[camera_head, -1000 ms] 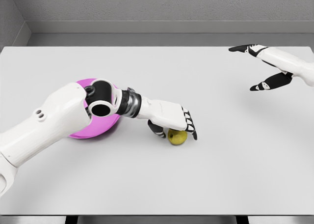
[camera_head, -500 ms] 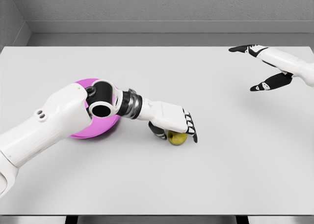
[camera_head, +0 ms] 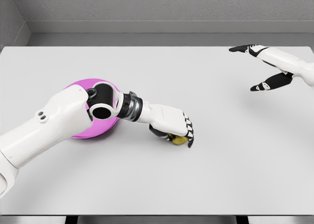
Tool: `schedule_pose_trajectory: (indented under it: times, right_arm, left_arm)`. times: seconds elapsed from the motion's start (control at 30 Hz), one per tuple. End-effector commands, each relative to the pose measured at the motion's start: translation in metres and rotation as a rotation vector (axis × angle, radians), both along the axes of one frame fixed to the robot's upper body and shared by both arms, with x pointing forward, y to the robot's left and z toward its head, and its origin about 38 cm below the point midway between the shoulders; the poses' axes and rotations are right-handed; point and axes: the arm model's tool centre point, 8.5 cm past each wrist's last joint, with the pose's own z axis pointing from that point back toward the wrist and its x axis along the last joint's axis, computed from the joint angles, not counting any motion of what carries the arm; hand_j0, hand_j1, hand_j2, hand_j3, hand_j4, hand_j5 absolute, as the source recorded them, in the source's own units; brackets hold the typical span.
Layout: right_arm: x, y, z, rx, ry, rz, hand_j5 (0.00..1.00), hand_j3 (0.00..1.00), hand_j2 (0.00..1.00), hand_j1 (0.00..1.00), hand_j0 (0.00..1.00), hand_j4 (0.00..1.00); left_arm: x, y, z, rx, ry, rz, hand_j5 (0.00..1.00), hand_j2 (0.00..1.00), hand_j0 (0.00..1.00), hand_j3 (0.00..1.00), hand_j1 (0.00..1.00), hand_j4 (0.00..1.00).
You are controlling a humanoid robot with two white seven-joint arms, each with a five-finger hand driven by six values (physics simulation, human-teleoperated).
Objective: Put the apple on the plate with both arms
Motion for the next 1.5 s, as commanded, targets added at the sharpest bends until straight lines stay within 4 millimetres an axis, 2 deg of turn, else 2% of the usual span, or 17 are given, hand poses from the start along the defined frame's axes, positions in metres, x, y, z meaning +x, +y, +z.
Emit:
schedule_pose_trajectory:
  times: [0.0, 0.33, 0.4, 0.47, 0.57, 0.63, 0.73, 0.8, 0.87, 1.03, 1.1, 1.23, 1.27, 1.47]
  right_arm:
    - [0.000, 0.000, 0.001, 0.007, 0.000, -0.002, 1.00, 1.00, 1.00, 1.00, 1.00, 1.00]
    - [0.000, 0.000, 0.001, 0.007, 0.001, -0.002, 1.00, 1.00, 1.00, 1.00, 1.00, 1.00]
    - [0.000, 0.000, 0.001, 0.007, 0.001, -0.002, 1.00, 1.00, 1.00, 1.00, 1.00, 1.00]
    - [0.000, 0.000, 0.001, 0.007, 0.001, -0.002, 1.00, 1.00, 1.00, 1.00, 1.00, 1.00]
    - [0.000, 0.000, 0.001, 0.007, 0.001, -0.002, 1.00, 1.00, 1.00, 1.00, 1.00, 1.00]
    - [0.000, 0.000, 0.001, 0.007, 0.001, -0.002, 1.00, 1.00, 1.00, 1.00, 1.00, 1.00]
    - [0.000, 0.000, 0.001, 0.009, 0.000, -0.001, 1.00, 1.00, 1.00, 1.00, 1.00, 1.00]
    - [0.000, 0.000, 0.001, 0.009, 0.000, -0.001, 1.00, 1.00, 1.00, 1.00, 1.00, 1.00]
    - [0.000, 0.000, 0.001, 0.009, 0.001, -0.001, 1.00, 1.00, 1.00, 1.00, 1.00, 1.00]
    - [0.000, 0.000, 0.001, 0.009, 0.001, -0.001, 1.00, 1.00, 1.00, 1.00, 1.00, 1.00]
    - [0.000, 0.000, 0.001, 0.009, 0.001, -0.001, 1.00, 1.00, 1.00, 1.00, 1.00, 1.00]
    - [0.000, 0.000, 0.000, 0.008, 0.002, 0.000, 1.00, 1.00, 1.00, 1.00, 1.00, 1.00]
    - [0.000, 0.000, 0.000, 0.008, 0.002, 0.000, 1.00, 1.00, 1.00, 1.00, 1.00, 1.00]
    - [0.000, 0.000, 0.001, 0.006, 0.001, -0.002, 1.00, 1.00, 1.00, 1.00, 1.00, 1.00]
  left_arm:
    - [0.000, 0.001, -0.001, 0.003, 0.002, 0.000, 0.59, 0.59, 0.59, 0.59, 0.59, 0.59]
    - [0.002, 0.005, 0.004, -0.007, 0.002, 0.007, 0.54, 0.54, 0.54, 0.54, 0.54, 0.54]
    - [0.007, 0.013, 0.012, -0.031, 0.021, 0.028, 0.54, 0.54, 0.54, 0.54, 0.54, 0.54]
    - [0.017, 0.031, 0.023, -0.052, 0.031, 0.070, 0.54, 0.54, 0.54, 0.54, 0.54, 0.54]
    - [0.036, 0.081, 0.049, -0.101, 0.042, 0.180, 0.51, 0.51, 0.51, 0.51, 0.51, 0.51]
    - [0.047, 0.128, 0.065, -0.113, 0.031, 0.277, 0.51, 0.51, 0.51, 0.51, 0.51, 0.51]
    - [0.051, 0.200, 0.080, -0.089, 0.021, 0.416, 0.51, 0.51, 0.51, 0.51, 0.51, 0.51]
    - [0.050, 0.234, 0.084, -0.057, 0.013, 0.480, 0.51, 0.51, 0.51, 0.51, 0.51, 0.51]
    - [0.048, 0.251, 0.086, -0.041, 0.007, 0.513, 0.51, 0.51, 0.51, 0.51, 0.51, 0.51]
    - [0.045, 0.252, 0.075, -0.027, 0.024, 0.514, 0.52, 0.52, 0.52, 0.52, 0.52, 0.52]
    - [0.045, 0.251, 0.075, -0.028, 0.025, 0.512, 0.57, 0.57, 0.57, 0.57, 0.57, 0.57]
    - [0.045, 0.251, 0.075, -0.033, 0.030, 0.514, 0.97, 0.97, 0.97, 0.97, 0.97, 0.97]
    - [0.045, 0.250, 0.074, -0.034, 0.030, 0.513, 1.00, 1.00, 1.00, 1.00, 1.00, 1.00]
    - [0.045, 0.245, 0.074, -0.042, 0.035, 0.501, 1.00, 1.00, 1.00, 1.00, 1.00, 1.00]
